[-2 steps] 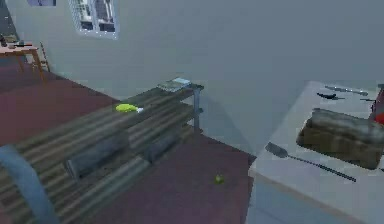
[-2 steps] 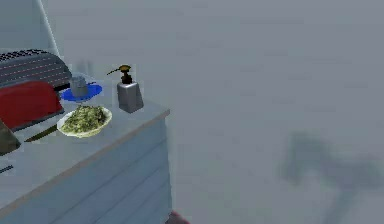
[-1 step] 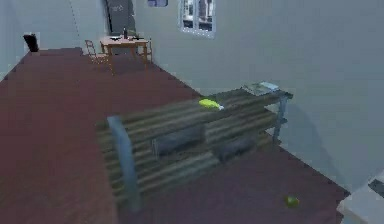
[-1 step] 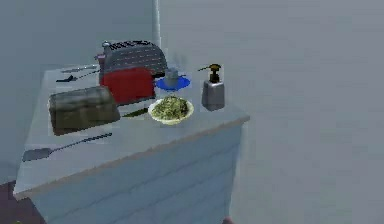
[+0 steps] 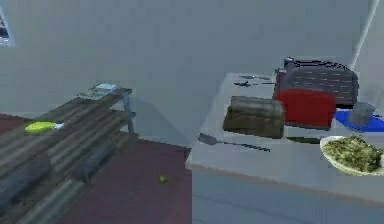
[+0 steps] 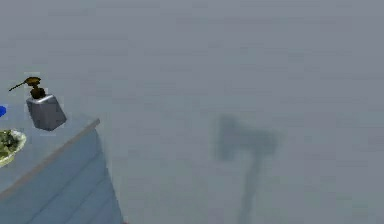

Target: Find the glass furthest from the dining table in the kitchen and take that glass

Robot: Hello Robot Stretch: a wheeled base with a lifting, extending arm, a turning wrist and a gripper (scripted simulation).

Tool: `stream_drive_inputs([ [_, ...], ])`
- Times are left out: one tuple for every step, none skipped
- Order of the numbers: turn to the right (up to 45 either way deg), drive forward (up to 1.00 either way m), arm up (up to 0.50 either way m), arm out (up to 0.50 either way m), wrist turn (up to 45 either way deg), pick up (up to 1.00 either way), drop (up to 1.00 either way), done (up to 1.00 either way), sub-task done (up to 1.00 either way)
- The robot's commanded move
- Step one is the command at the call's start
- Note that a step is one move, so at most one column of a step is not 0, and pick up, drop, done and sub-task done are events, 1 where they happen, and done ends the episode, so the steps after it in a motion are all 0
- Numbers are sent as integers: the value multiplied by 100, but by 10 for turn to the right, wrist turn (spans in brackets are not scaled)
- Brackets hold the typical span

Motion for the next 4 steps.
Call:
stream_drive_inputs([
  [450, 0, 0, 0, 0, 0, 0, 0, 0],
  [210, 0, 0, 0, 0, 0, 0, 0, 0],
  [0, 55, 0, 0, 0, 0, 0, 0, 0],
  [-450, 0, 0, 0, 0, 0, 0, 0, 0],
])
